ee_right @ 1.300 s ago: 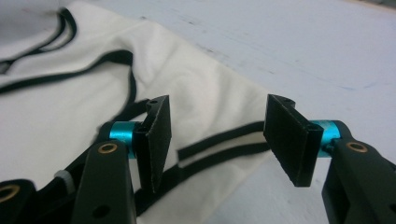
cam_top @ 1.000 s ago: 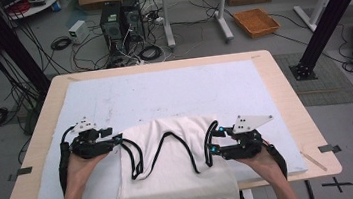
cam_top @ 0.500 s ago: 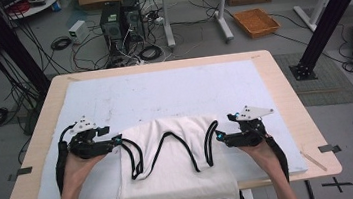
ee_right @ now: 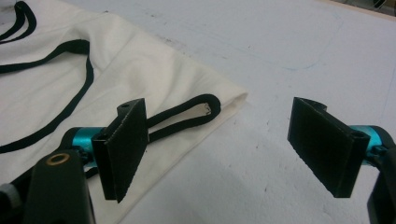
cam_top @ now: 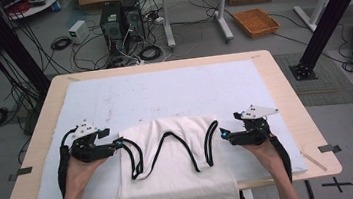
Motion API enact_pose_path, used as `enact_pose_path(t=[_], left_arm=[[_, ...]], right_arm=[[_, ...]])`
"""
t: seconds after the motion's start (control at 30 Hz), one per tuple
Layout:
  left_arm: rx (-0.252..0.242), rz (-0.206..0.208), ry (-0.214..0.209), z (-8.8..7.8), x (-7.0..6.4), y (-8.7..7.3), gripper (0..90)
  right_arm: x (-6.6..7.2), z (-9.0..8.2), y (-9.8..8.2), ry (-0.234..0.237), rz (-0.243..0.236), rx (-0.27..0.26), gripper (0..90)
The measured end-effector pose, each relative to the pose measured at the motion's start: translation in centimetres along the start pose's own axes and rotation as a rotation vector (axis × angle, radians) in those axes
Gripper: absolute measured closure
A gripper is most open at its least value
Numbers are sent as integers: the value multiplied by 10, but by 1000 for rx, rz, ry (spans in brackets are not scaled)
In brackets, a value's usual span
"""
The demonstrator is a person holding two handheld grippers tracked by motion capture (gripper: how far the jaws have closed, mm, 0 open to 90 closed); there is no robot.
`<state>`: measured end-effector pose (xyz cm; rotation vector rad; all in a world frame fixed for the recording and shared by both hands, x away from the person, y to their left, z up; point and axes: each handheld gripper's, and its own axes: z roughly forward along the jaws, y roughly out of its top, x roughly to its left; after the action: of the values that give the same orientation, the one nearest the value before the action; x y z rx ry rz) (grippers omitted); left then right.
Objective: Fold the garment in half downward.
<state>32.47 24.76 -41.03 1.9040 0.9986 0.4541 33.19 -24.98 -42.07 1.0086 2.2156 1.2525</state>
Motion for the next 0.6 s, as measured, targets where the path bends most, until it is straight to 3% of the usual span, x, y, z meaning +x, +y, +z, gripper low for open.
enact_pose_path(t=[0.17, 0.33, 0.6], left_arm=[[-6, -9, 14, 0, 3, 0, 338], [-26, -45, 28, 2, 11, 5, 338], [89, -99, 51, 44, 26, 12, 362]], right_arm=[[2, 2, -1, 6, -7, 15, 203], [2, 3, -1, 5, -7, 15, 204], [4, 4, -1, 3, -11, 23, 207]])
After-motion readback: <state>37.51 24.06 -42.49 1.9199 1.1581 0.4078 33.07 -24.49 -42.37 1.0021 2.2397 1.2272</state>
